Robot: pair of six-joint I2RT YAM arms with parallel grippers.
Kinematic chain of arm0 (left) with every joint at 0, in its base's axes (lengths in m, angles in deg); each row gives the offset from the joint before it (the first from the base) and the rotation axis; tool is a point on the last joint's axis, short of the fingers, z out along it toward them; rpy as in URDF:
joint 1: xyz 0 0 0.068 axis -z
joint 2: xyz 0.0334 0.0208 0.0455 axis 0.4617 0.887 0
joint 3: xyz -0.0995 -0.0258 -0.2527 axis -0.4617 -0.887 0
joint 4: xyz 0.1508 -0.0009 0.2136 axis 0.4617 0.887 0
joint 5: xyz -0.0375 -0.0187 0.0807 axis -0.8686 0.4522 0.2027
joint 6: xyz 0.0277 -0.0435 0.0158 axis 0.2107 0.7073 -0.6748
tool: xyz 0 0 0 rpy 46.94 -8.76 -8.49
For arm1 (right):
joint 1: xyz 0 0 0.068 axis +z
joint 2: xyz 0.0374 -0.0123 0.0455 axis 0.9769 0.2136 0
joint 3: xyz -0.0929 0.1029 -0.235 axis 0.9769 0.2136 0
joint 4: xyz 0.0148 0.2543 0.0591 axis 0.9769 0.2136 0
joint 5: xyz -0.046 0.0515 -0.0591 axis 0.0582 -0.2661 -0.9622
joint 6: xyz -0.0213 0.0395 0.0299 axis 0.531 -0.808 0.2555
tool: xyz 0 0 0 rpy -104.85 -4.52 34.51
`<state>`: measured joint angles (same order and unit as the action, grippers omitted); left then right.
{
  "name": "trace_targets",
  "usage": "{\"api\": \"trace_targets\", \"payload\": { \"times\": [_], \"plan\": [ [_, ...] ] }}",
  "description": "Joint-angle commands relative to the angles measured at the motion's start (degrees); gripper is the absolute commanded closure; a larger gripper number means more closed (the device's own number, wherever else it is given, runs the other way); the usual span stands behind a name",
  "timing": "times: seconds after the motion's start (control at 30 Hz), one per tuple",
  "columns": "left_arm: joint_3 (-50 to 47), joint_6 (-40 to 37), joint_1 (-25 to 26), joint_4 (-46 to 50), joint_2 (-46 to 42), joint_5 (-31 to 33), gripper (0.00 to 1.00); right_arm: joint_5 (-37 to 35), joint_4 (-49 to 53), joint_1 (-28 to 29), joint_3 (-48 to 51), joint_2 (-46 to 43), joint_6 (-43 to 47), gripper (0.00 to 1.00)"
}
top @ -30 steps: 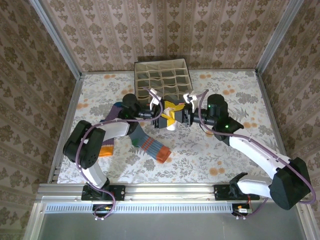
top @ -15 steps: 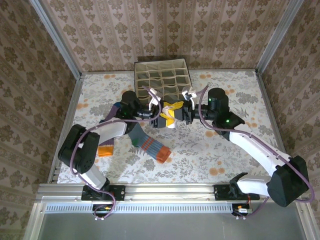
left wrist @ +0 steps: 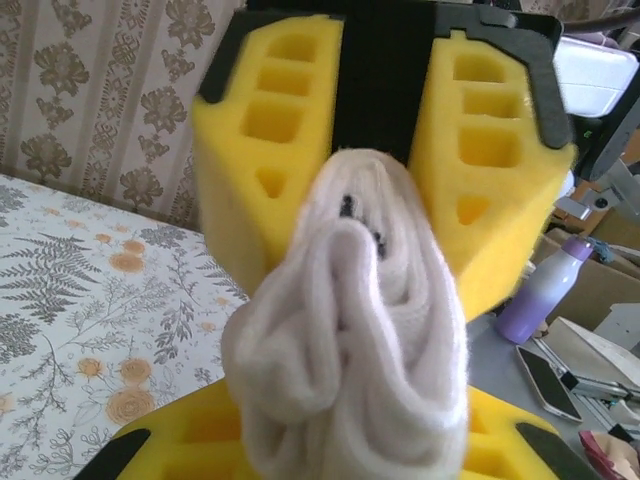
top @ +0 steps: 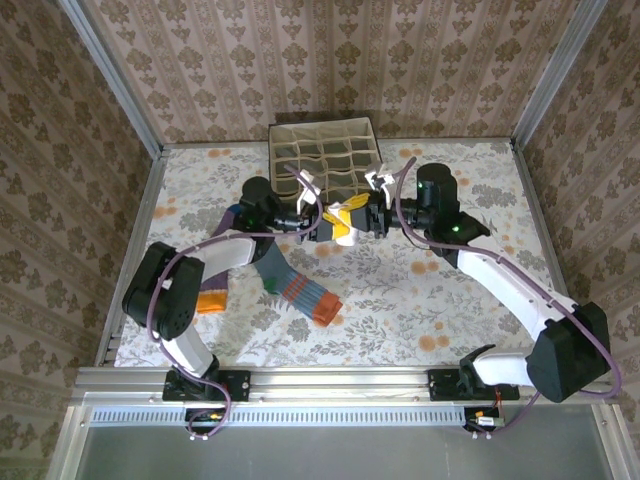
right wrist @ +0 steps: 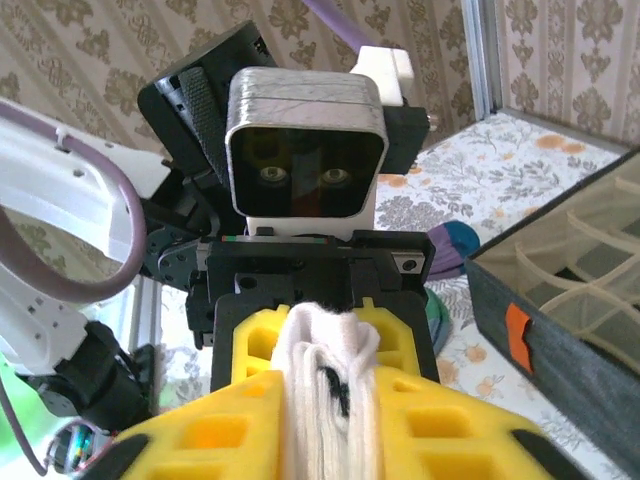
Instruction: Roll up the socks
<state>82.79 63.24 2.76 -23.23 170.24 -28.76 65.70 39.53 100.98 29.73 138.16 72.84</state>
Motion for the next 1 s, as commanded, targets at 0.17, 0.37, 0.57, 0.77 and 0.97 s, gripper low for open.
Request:
{"api": "trace_targets", "payload": {
  "times": [0.17,0.37,0.57,0.77,0.97],
  "plan": [
    [7.3,-29.9,-3.2,36.2,-3.6,13.6,0.91,-9.6,5.3,-6.1,-7.7,1.5,-9.7,0.38],
    [18.8,-39.2,-3.5,50.6,3.3,23.5,0.95,-24.2,19.6,-13.0,-14.3,9.6,-15.6,0.40],
    [30.2,-42.3,-1.9,52.6,13.5,31.9,0.97,-28.5,26.5,-15.2,-21.1,21.6,-19.6,0.43],
    [42.6,-44.9,-0.3,53.8,24.6,38.0,0.98,-28.6,28.5,-15.6,-27.0,31.7,-19.8,0.44],
    [53.5,-45.1,1.0,53.1,34.4,40.9,0.98,-26.3,29.1,-15.6,-30.5,37.7,-19.6,0.48]
  ]
}}
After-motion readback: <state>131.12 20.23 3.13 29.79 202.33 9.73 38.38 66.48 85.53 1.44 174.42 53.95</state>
